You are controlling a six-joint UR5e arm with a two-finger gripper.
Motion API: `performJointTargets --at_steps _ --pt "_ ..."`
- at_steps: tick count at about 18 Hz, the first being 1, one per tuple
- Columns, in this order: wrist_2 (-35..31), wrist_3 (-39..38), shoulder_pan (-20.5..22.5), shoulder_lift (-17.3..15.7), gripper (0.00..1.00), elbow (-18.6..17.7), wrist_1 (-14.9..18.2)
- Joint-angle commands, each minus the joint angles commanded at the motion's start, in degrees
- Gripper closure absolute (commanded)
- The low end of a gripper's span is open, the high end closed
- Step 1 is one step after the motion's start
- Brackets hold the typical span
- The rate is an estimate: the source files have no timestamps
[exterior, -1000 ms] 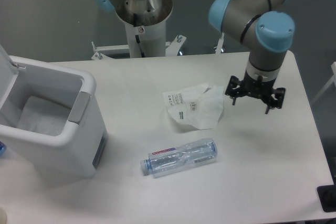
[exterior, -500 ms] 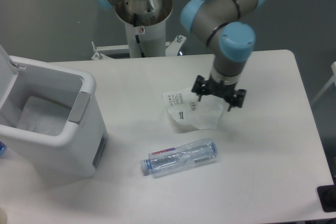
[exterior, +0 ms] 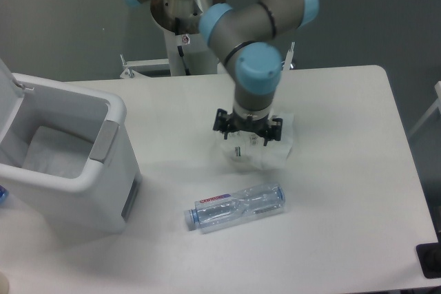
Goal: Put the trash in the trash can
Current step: 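Close the gripper on the crumpled white paper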
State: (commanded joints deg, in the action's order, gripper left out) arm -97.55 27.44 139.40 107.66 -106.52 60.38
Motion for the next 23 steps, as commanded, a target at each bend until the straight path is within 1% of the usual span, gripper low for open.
performJointTargets --at_steps 3,6,9,11,12,14,15,16,17,18,19,23 --pt "-1.1 -5.4 -1.1 2.0 0.00 0.8 -0.1" --pt "-2.1 -8.2 -2.1 4.3 0.00 1.9 -0.1" --pt "-6.5 -12.3 -4.4 7.0 0.00 3.3 -0.1" --pt "-7.9 -13.5 -4.7 7.7 0.00 3.8 -0.1" --pt "-8.6 -13.6 -4.7 7.7 0.08 3.8 -0.1" --pt "-8.7 -13.6 -4.8 7.7 0.42 3.8 -0.3" --pt "-8.9 -13.6 -4.8 7.7 0.60 3.7 -0.3" --pt "-9.1 -13.6 -4.8 7.7 0.74 3.7 -0.4" --pt "-9.5 -13.6 -4.8 7.7 0.81 3.6 -0.4" --pt "-9.6 -13.8 -4.8 7.7 0.93 3.8 -0.4" --pt "-9.8 -14.3 -4.8 7.7 1.00 4.0 -0.7" --pt "-9.4 -13.9 -4.8 7.4 1.00 4.1 -1.3"
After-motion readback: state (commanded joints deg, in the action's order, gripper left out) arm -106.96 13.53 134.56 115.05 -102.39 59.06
